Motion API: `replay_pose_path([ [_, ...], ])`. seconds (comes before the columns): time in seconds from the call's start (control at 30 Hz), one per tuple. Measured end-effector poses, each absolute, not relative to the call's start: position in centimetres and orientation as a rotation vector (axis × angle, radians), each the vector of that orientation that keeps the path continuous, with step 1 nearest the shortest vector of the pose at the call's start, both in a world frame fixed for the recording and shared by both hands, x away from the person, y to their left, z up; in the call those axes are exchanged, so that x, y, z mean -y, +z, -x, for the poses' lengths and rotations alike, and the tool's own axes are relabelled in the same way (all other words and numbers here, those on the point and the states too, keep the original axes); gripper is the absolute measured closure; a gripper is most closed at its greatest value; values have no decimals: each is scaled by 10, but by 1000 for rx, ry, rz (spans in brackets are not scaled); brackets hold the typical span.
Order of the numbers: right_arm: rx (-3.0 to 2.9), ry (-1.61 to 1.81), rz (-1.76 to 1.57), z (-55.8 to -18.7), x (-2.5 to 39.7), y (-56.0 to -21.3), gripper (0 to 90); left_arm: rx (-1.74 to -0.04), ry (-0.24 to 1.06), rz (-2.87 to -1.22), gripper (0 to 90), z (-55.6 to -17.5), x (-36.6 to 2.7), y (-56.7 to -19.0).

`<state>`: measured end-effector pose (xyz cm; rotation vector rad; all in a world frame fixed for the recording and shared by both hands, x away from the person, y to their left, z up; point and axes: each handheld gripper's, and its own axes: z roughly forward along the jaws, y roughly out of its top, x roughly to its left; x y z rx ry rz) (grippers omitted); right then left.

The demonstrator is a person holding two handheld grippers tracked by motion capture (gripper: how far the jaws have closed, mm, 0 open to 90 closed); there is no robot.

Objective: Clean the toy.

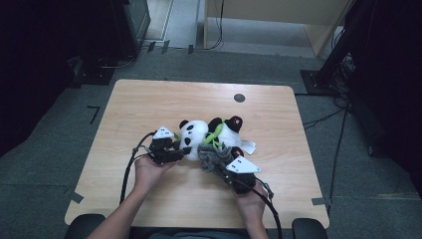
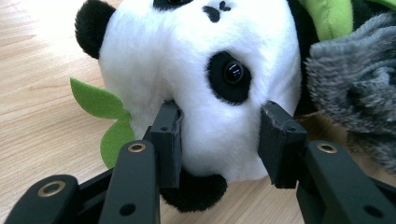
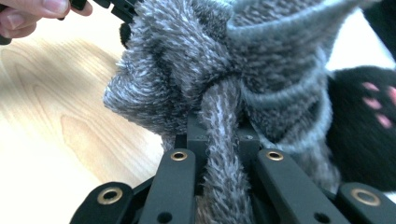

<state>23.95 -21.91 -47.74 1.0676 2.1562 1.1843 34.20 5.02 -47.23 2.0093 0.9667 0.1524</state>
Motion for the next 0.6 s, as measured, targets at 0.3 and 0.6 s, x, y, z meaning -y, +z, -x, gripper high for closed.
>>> replay_pose_path([
  [0.3, -2136, 1137, -1134, -232, 244, -475, 830, -962, 156, -2016, 559, -342, -49, -472],
  [0.6, -2043, 1127, -1241, -230, 275, -462, 829, -963, 164, -2019, 567, -342, -49, -472],
])
